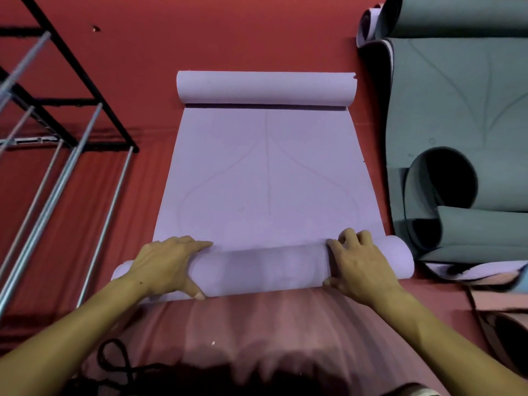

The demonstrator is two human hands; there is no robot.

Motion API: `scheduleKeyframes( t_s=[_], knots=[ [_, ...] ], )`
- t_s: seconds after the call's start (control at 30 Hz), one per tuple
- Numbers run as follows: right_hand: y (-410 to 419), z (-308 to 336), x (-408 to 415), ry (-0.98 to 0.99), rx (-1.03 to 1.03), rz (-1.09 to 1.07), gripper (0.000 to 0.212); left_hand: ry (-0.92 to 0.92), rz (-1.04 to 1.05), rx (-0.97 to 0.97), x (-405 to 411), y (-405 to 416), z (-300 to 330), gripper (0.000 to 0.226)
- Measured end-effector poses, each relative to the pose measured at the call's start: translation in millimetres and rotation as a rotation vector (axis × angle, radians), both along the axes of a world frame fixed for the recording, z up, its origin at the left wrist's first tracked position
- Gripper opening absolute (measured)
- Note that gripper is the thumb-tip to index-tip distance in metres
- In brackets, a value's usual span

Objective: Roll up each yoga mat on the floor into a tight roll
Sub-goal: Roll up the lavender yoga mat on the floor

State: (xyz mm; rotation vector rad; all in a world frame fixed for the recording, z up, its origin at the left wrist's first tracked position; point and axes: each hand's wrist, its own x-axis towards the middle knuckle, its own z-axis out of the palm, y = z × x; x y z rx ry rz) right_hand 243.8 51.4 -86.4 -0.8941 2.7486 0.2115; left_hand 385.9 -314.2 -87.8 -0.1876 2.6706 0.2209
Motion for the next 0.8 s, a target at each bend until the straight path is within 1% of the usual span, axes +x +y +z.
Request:
scheduleKeyframes(
  t_s=[0.07, 0.13, 0.2, 0.27, 0.33, 0.37, 0.43, 0.5, 0.6, 0.67, 0.7, 0.8],
  knots=[
    [1, 0, 0, -0.002, -0.045, -0.003, 0.083, 0.089, 0.070, 0.030, 8, -4, -4, 0.104],
    [2, -1, -2, -0.006, -0.092, 0.010, 0.075, 0.215, 0.077, 0.042, 17, -10, -9, 0.091],
    [1, -1, -3, -0.020, -0.098, 0.031, 0.067, 0.332, 0.048, 0.037, 24, -12, -12, 0.078],
    [-4, 2, -5, -0.044, -0.104, 0.003, 0.076, 0.372, 0.052, 0.034, 26, -11, -12, 0.076],
    [-9, 3, -8, -0.023, -0.117, -0.022, 0.086, 0.329, 0.035, -0.009, 23, -11, -9, 0.080],
    [-11, 2, -9, -0.004, -0.113, -0.021, 0.087, 0.286, 0.013, -0.042, 20, -11, -6, 0.081],
    [-15, 1, -9, 0.030, -0.087, 0.002, 0.085, 0.211, -0.036, -0.094, 14, -10, -1, 0.079],
    [-15, -1, -8, 0.051, -0.087, 0.017, 0.081, 0.173, -0.055, -0.116, 10, -9, 2, 0.077],
    [-11, -5, -10, 0.067, -0.151, 0.021, 0.079, 0.242, -0.069, -0.093, 11, -5, -4, 0.078],
    [-8, -7, -12, 0.065, -0.169, 0.030, 0.079, 0.261, -0.054, -0.065, 13, -5, -15, 0.084],
    [-7, -9, -13, 0.062, -0.180, 0.038, 0.080, 0.253, -0.044, -0.077, 14, -7, -19, 0.090],
    [-4, -12, -14, 0.045, -0.248, -0.003, 0.083, 0.274, -0.058, -0.217, 11, -10, -30, 0.102]
  ],
)
